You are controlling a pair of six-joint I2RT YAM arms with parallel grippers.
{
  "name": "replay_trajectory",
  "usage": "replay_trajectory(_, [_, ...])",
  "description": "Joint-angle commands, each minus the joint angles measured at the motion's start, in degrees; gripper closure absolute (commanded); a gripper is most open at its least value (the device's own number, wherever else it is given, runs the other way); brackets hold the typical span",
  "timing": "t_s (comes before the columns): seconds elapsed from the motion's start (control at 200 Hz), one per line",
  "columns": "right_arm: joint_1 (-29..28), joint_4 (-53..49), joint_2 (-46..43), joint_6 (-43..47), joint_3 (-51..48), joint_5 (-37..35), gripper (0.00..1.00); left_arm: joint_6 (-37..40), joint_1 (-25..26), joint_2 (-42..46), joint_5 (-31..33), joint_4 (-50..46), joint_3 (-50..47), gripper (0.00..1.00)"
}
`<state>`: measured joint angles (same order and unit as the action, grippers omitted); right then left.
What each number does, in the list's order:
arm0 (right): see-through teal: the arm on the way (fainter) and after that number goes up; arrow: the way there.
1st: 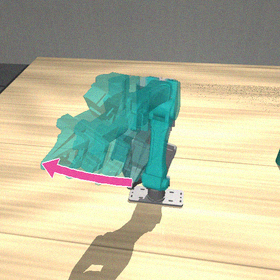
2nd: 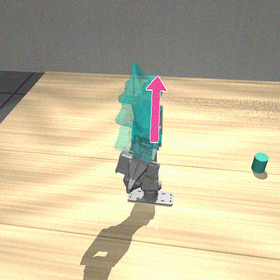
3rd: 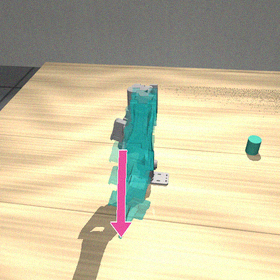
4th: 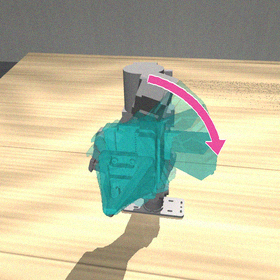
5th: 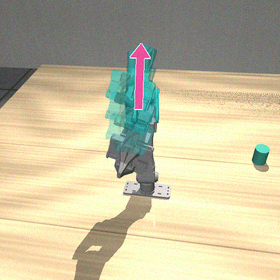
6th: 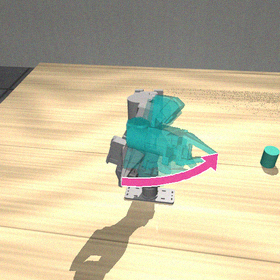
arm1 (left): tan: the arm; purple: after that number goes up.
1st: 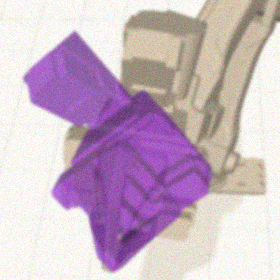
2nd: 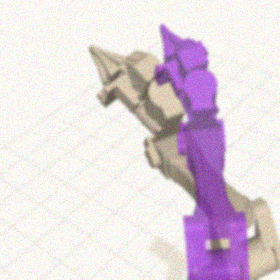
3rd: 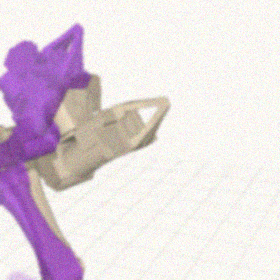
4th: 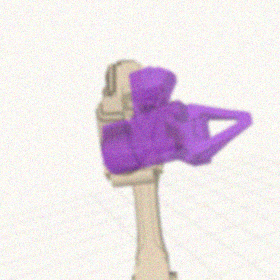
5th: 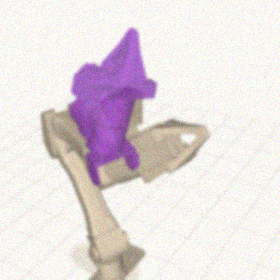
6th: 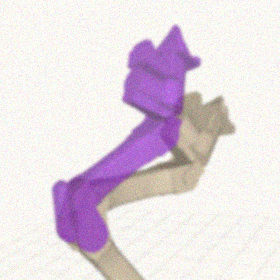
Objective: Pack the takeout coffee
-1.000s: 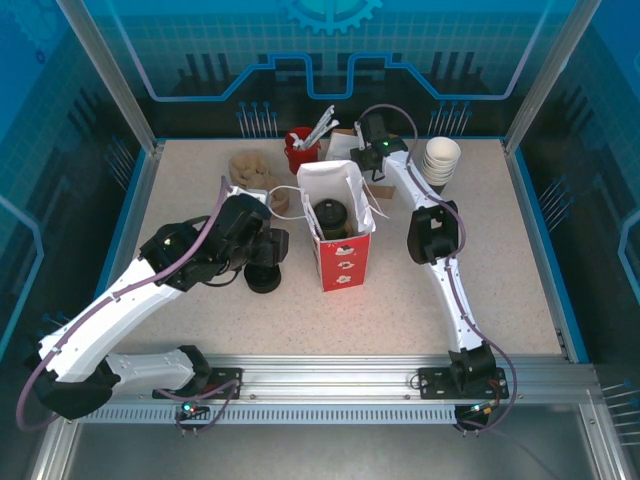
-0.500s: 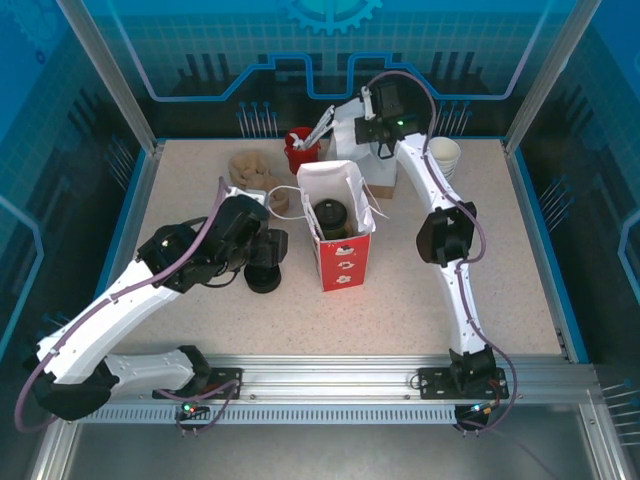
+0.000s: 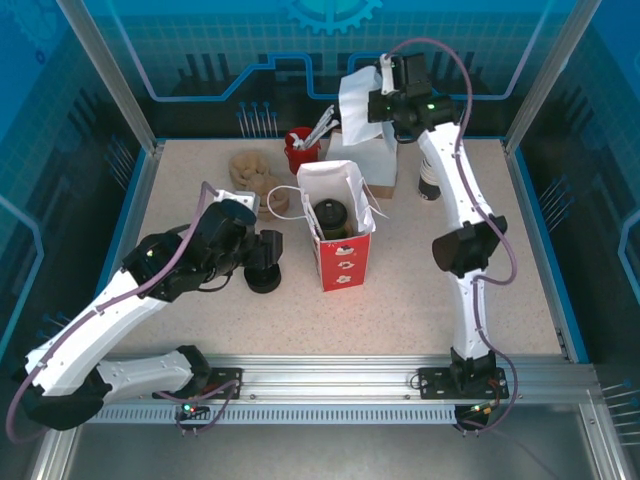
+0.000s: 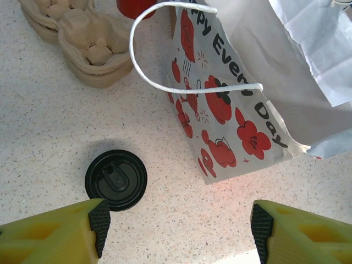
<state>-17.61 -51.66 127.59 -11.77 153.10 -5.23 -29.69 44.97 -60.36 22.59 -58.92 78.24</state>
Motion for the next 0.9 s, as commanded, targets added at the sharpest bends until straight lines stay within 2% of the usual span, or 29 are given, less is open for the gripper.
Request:
replay_trajectory(0.0, [-1.49,-4.24,-5.85,-3.41,1.09,3.52,1.00,0.32,-0.57,0.94,-1.54,2.80,-1.06,0.29])
replay_trajectory(0.345, [-3.74,-6.82,-19.35,-13.50,-7.11,15.96,1.00,-1.36,-1.68,1.64,-4.76,11.45,-4.07,0.28])
replay_trajectory(0.48, [-5.06,-4.64,-24.54,-17.59,-13.07,21.20,1.00,-1.50,-1.93,1.13,-6.36,14.71,-5.06,0.28])
replay_trajectory(0.645, [-4.12,-2.06,-29.24,-23.07,-19.17,26.90,1.00,-2.31,-2.06,-0.10,-7.52,17.12,-4.98,0.28])
replay_trajectory(0.785, [-4.18,3.55,-32.71,-27.79,-25.84,34.71,1.00,-3.07,-2.14,-0.62,-8.26,19.25,-5.24,0.27])
replay_trajectory(0.895, [-5.14,8.11,-35.36,-30.57,-31.95,37.11,1.00,-3.35,-2.22,-0.71,-8.36,20.59,-5.64,0.27])
